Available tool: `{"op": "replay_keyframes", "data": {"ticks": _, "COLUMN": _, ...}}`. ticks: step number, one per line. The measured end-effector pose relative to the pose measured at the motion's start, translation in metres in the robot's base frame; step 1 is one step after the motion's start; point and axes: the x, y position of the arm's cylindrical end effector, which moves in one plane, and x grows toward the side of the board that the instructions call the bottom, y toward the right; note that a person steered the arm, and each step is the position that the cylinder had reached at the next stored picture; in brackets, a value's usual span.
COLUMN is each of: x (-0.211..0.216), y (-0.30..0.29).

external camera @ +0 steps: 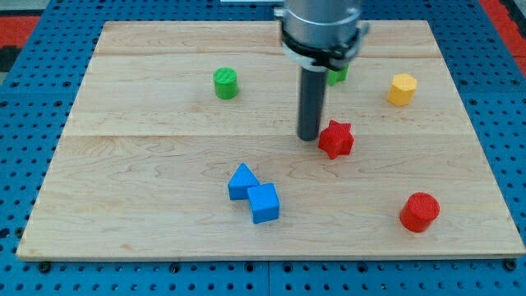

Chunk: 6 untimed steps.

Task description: Push the red star into the red circle

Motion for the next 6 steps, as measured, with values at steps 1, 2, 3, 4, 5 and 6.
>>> {"op": "replay_keyframes", "data": {"ticks": 1, "x": -0.01, "y": 0.032}}
{"op": "replay_keyframes", "data": {"ticks": 2, "x": -0.014, "y": 0.047}}
{"op": "replay_keyframes", "data": {"ticks": 3, "x": 0.014, "y": 0.066}}
{"op": "replay_keyframes", "data": {"ticks": 4, "x": 0.039, "y": 0.07}}
{"op": "replay_keyframes", "data": {"ticks": 5, "x": 0.049, "y": 0.076}}
{"op": "replay_keyframes", "data": {"ticks": 6, "x": 0.063, "y": 0.079}}
